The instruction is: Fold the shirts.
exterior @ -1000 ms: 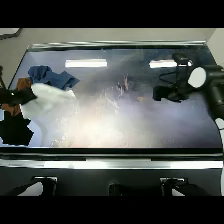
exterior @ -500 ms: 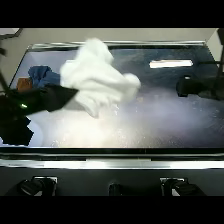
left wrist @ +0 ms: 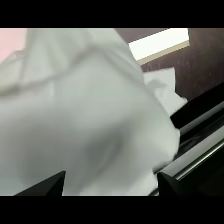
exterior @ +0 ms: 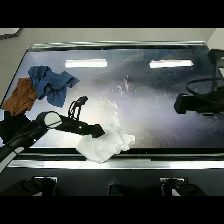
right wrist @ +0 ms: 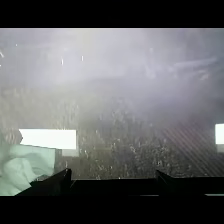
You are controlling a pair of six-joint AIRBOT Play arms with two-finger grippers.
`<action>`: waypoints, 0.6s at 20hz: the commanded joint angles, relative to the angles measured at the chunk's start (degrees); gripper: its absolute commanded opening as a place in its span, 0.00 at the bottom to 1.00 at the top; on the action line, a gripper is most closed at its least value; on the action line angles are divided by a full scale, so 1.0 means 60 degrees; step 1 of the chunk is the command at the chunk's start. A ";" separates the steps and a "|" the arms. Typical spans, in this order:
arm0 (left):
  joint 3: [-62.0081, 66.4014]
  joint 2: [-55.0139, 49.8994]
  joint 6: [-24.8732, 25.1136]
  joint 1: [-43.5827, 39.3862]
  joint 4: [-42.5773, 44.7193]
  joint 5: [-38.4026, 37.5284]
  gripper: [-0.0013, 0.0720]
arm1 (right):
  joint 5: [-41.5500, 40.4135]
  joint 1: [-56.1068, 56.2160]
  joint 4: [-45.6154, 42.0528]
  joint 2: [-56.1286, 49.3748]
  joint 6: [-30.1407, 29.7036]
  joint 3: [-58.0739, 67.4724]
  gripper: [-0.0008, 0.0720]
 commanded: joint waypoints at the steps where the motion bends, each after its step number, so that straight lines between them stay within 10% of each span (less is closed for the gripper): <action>1: 0.1290 -0.0433 0.0517 0.1279 0.0058 -0.1188 0.93 | -0.0291 0.0011 0.1260 -0.1224 -0.0423 -0.0488 0.87; 6: 0.0637 0.0484 0.0539 0.3373 0.1854 -0.3971 0.92 | -0.0106 0.0015 0.3432 -0.3191 -0.1483 -0.1996 0.87; 12: -0.4105 0.1392 0.1206 0.3621 0.0379 -0.2575 0.82 | -0.1122 0.0015 0.4710 -0.3483 -0.2135 -0.4375 0.96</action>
